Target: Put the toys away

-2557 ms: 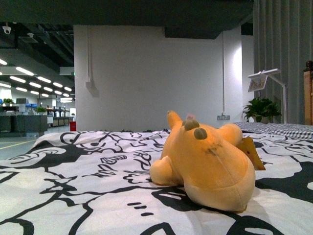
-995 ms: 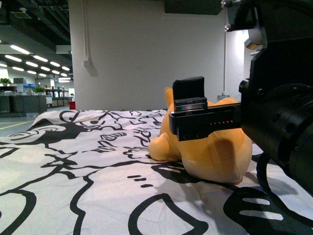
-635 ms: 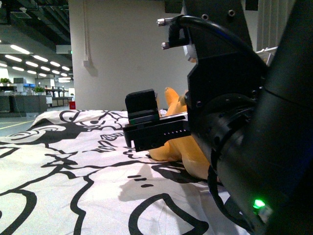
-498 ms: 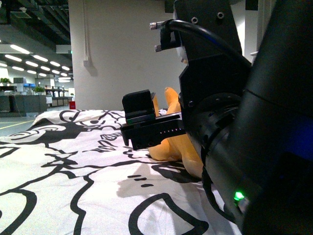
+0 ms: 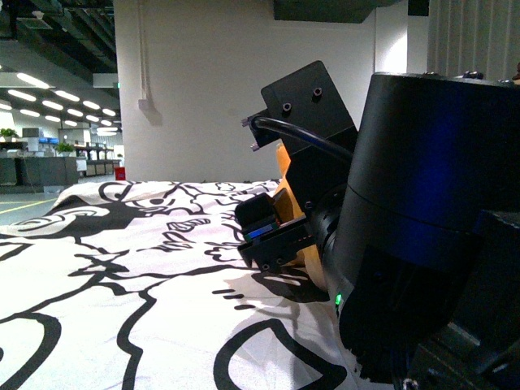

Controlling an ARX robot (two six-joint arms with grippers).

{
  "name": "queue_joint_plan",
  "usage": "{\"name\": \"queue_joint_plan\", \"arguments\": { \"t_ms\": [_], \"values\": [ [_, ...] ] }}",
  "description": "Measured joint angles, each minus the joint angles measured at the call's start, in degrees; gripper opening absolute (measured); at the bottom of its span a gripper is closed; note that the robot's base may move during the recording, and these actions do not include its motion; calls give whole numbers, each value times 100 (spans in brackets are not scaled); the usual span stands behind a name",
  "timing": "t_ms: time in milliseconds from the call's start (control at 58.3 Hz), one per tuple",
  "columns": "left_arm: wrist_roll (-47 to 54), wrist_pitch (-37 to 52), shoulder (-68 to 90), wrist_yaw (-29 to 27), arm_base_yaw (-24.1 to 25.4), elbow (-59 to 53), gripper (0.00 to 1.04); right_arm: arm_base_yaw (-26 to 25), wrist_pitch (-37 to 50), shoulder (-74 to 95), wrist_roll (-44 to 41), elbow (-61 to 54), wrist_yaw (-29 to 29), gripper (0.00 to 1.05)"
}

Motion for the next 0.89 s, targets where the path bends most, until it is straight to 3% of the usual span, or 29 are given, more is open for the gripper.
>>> {"name": "queue_joint_plan", "arguments": {
  "t_ms": [240,549,892],
  "values": [
    [2,0,0,0,2,0,98,-81,-629,-2,-208,166,111,98],
    [0,0,0,0,2,0,98,-79,-1674,-162,122,293,-20,98],
    [2,0,0,0,0,0,98,-81,-1777,-205,170,317,-114,52]
  ]
}}
